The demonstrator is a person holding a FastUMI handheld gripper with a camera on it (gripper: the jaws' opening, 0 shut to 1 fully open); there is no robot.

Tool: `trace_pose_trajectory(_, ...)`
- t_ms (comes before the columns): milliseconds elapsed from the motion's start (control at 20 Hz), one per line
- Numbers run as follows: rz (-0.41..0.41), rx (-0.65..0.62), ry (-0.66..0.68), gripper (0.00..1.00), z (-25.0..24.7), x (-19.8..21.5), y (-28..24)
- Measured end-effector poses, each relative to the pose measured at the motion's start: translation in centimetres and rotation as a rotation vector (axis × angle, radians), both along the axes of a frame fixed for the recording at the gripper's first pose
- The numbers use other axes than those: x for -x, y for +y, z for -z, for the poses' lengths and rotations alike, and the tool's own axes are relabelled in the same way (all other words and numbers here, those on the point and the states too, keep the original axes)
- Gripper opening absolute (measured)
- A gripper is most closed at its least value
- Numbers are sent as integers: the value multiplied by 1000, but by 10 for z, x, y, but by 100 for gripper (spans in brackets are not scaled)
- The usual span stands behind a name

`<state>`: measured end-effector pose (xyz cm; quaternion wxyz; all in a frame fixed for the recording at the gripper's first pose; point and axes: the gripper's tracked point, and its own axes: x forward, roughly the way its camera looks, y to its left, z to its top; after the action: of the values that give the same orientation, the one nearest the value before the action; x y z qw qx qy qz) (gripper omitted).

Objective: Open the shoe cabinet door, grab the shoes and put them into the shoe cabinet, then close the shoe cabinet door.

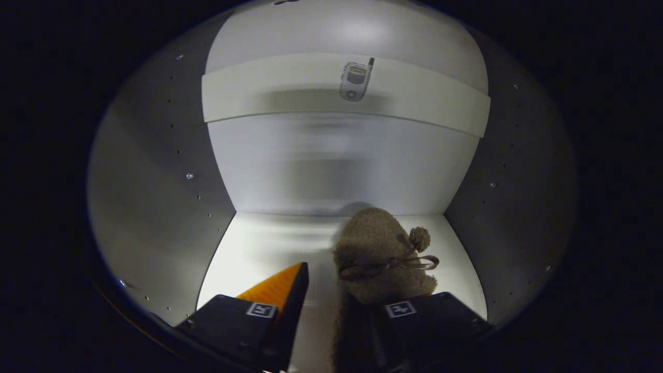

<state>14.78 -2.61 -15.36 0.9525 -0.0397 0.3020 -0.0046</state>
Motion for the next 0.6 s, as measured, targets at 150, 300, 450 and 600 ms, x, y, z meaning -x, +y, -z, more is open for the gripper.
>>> trace_pose_trajectory(150,33,-2,-6,81,0,6,-2)
trace_pose_trajectory(300,46,6,-41,91,-11,15,-3)
trace_pose_trajectory(450,56,8,-69,97,-23,30,-4)
trace_pose_trajectory(600,65,0,-119,99,-46,48,-4)
